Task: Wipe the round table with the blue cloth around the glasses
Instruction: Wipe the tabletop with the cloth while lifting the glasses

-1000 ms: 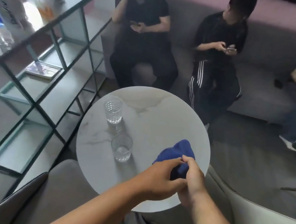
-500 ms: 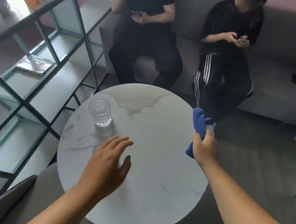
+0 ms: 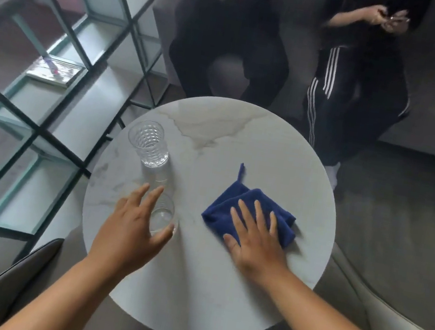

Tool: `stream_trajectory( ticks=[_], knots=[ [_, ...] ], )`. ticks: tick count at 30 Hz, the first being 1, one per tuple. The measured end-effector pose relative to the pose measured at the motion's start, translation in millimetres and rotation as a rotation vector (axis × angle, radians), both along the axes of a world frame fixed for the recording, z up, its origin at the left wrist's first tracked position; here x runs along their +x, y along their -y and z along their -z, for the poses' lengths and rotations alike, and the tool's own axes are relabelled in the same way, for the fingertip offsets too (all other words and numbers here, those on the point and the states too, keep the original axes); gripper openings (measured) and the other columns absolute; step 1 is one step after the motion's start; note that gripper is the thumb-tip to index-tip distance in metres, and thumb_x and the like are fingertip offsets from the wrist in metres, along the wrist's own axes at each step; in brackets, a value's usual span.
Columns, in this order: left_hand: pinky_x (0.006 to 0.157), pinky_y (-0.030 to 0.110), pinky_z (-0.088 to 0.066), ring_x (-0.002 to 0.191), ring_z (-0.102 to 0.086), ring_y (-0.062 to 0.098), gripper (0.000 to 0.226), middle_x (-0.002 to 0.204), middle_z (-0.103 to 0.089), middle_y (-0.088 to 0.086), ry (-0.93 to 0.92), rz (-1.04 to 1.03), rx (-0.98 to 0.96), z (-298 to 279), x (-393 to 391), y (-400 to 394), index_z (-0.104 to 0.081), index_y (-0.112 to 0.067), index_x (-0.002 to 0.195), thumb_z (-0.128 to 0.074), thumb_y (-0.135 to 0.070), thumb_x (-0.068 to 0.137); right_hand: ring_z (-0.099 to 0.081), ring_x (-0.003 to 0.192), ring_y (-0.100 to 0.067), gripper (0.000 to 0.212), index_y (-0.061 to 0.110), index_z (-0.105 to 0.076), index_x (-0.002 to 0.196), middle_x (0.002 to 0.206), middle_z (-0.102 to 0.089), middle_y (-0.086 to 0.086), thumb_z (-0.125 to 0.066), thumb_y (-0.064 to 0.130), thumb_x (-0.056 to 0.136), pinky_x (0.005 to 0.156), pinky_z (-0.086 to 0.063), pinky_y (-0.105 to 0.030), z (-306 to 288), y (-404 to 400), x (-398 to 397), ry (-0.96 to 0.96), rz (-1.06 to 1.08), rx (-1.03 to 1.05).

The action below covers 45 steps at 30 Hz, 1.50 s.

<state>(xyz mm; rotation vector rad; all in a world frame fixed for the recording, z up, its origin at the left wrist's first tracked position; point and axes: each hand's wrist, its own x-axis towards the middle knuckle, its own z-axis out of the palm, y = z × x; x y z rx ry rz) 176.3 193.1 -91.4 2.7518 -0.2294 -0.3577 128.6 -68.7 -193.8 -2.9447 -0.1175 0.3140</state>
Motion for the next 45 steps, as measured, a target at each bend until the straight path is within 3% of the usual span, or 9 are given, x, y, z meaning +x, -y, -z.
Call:
stream_trajectory(
  ticks=[4,8,17,22,29,35,38,41,45],
  knots=[
    [0.1,0.039,-0.045,0.136,-0.041,0.02,0.081,0.15,-0.038,-0.002,0.003,0.003,-0.027,-0.6,0.3,3.0,-0.03,-0.031,0.152,-0.059,-0.056,0.081,-0.019,0.149,-0.033,0.068,0.018,-0.03,0.153,0.162,-0.024,-0.004,-0.036,0.053,0.096,0.113,-0.014,-0.059,5.5,-3.8,-66.4,0.03,-0.084,-0.006],
    [0.095,0.037,-0.047,0.125,-0.051,0.023,0.083,0.144,-0.042,-0.002,-0.017,0.013,-0.041,-2.2,4.1,1.8,-0.033,-0.028,0.151,-0.068,-0.049,0.079,-0.019,0.149,-0.032,0.065,0.014,-0.034,0.152,0.162,-0.023,-0.006,-0.021,0.052,0.101,0.113,-0.02,-0.058,-3.3,31.8,-108.1,-0.018,0.036,-0.071],
    [0.076,0.03,-0.047,0.108,-0.062,0.021,0.082,0.138,-0.044,-0.008,0.001,0.021,-0.034,-0.8,8.1,-1.2,-0.04,-0.035,0.145,-0.075,-0.048,0.072,0.001,0.15,-0.035,0.071,0.017,-0.011,0.157,0.166,-0.006,-0.006,-0.016,0.055,0.097,0.116,-0.007,-0.06,0.9,60.6,63.4,-0.076,0.476,-0.126],
    [0.075,0.031,-0.048,0.104,-0.064,0.021,0.082,0.134,-0.047,-0.009,0.022,0.026,-0.031,1.6,13.3,0.9,-0.042,-0.037,0.142,-0.076,-0.05,0.069,-0.003,0.15,-0.037,0.069,0.015,-0.016,0.157,0.166,-0.008,-0.006,-0.017,0.051,0.098,0.117,-0.003,-0.059,1.8,-3.7,106.6,-0.028,0.245,-0.074],
    [0.072,0.028,-0.047,0.1,-0.065,0.02,0.082,0.13,-0.048,-0.012,0.016,0.034,-0.035,0.2,15.0,1.9,-0.044,-0.039,0.14,-0.077,-0.05,0.066,-0.027,0.146,-0.032,0.065,0.021,-0.044,0.146,0.157,-0.036,0.0,-0.044,0.053,0.089,0.109,-0.019,-0.055,10.3,-44.3,-12.3,0.09,-0.199,-0.049],
    [0.073,0.025,-0.046,0.106,-0.062,0.014,0.083,0.131,-0.048,-0.017,-0.02,0.037,-0.06,-2.2,14.4,0.2,-0.043,-0.04,0.14,-0.075,-0.055,0.065,-0.011,0.149,-0.029,0.071,0.031,-0.037,0.148,0.16,-0.029,0.002,-0.046,0.056,0.083,0.113,-0.011,-0.052,12.6,20.9,-78.7,0.023,-0.033,-0.11],
    [0.072,0.022,-0.045,0.105,-0.061,0.011,0.084,0.13,-0.047,-0.019,-0.04,0.05,-0.077,-2.7,16.0,-1.1,-0.041,-0.042,0.141,-0.073,-0.058,0.065,-0.016,0.149,-0.032,0.063,0.025,-0.038,0.15,0.162,-0.026,-0.002,-0.017,0.056,0.098,0.114,-0.011,-0.051,7.4,43.3,-40.5,0.01,0.158,-0.097],
    [0.07,0.019,-0.04,0.1,-0.063,0.011,0.084,0.127,-0.048,-0.02,-0.049,0.047,-0.071,-0.6,16.9,-2.2,-0.043,-0.043,0.14,-0.07,-0.06,0.062,-0.025,0.145,-0.037,0.065,0.019,-0.04,0.15,0.159,-0.031,-0.007,-0.019,0.052,0.098,0.112,-0.019,-0.058,7.8,47.5,35.8,0.036,0.31,-0.093],
    [0.069,0.017,-0.037,0.101,-0.064,0.008,0.085,0.128,-0.048,-0.023,-0.045,0.044,-0.075,5.4,20.2,-2.4,-0.043,-0.045,0.139,-0.063,-0.063,0.058,0.001,0.15,-0.034,0.065,0.022,-0.015,0.157,0.166,-0.006,-0.003,-0.018,0.051,0.099,0.117,-0.005,-0.057,1.0,42.7,147.1,0.003,0.417,-0.091]
  ],
)
